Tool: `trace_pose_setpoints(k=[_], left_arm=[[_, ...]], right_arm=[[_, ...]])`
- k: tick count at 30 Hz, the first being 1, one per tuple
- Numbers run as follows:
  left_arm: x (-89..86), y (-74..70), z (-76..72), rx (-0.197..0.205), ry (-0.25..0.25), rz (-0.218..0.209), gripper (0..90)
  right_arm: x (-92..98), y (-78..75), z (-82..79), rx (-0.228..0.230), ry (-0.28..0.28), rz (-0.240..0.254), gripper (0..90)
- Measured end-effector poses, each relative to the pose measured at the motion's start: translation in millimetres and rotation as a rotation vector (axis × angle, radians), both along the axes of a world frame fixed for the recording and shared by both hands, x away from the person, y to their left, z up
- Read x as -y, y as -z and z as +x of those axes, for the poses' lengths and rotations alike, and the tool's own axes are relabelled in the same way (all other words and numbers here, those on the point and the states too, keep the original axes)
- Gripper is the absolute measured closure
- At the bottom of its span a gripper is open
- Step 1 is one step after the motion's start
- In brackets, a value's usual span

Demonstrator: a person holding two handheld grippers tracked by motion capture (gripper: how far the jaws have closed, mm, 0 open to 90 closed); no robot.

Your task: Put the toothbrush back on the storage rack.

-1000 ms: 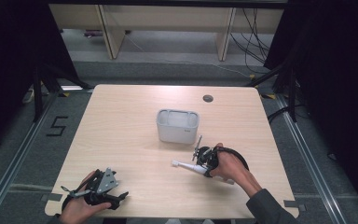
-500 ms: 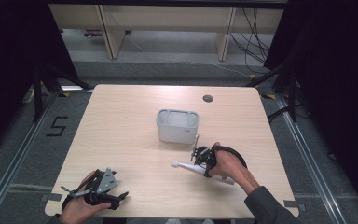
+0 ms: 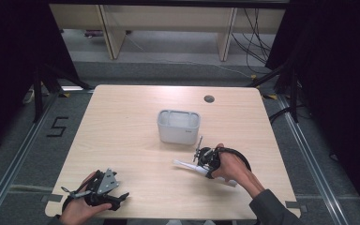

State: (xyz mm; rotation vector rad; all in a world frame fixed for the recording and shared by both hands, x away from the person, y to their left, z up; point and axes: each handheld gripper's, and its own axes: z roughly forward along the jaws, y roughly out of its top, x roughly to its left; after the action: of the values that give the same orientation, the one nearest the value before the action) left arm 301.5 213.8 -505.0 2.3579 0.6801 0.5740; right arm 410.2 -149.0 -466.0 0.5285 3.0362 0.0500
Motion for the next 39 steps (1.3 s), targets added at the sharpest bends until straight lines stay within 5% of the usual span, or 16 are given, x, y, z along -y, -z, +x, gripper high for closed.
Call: trace_pose_setpoints(k=[8, 9, 12, 13, 19, 28, 29, 32, 39], left_arm=[[0.2, 0.1, -0.1, -0.001, -0.001, -0.001, 16.4], [0.0, -0.1, 0.0, 0.001, -0.001, -0.001, 16.5], [-0.2, -0.2, 0.0, 0.002, -0.002, 0.0, 16.5], [-0.1, -0.1, 0.0, 0.0, -0.002, 0.0, 16.4], [0.2, 0.3, 0.0, -0.001, 0.0, 0.003, 16.5], [0.1, 0.0, -0.1, 0.001, -0.002, -0.001, 16.5], [-0.1, -0.1, 0.0, 0.002, -0.003, -0.001, 16.4], [-0.1, 0.0, -0.2, 0.001, -0.006, -0.004, 16.5], [0.0, 0.1, 0.2, 0.002, -0.004, 0.002, 16.5]], right_arm=[[11.7, -17.4, -8.8, 0.057, 0.003, 0.101, 66.6], [14.2, -24.5, -15.3, 0.063, 0.065, 0.152, 66.7], [17.6, -27.5, -15.1, 0.085, 0.023, 0.194, 66.7], [21.5, -31.1, -18.4, 0.125, 0.027, 0.259, 66.7], [30.3, -40.9, -23.5, 0.191, 0.067, 0.388, 66.6], [39.6, -50.7, -19.8, 0.252, 0.113, 0.548, 66.6], [43.7, -53.6, -18.0, 0.245, 0.128, 0.602, 66.6], [47.3, -55.6, -16.0, 0.265, 0.152, 0.662, 66.6], [52.4, -61.1, -10.7, 0.299, 0.179, 0.758, 66.6]])
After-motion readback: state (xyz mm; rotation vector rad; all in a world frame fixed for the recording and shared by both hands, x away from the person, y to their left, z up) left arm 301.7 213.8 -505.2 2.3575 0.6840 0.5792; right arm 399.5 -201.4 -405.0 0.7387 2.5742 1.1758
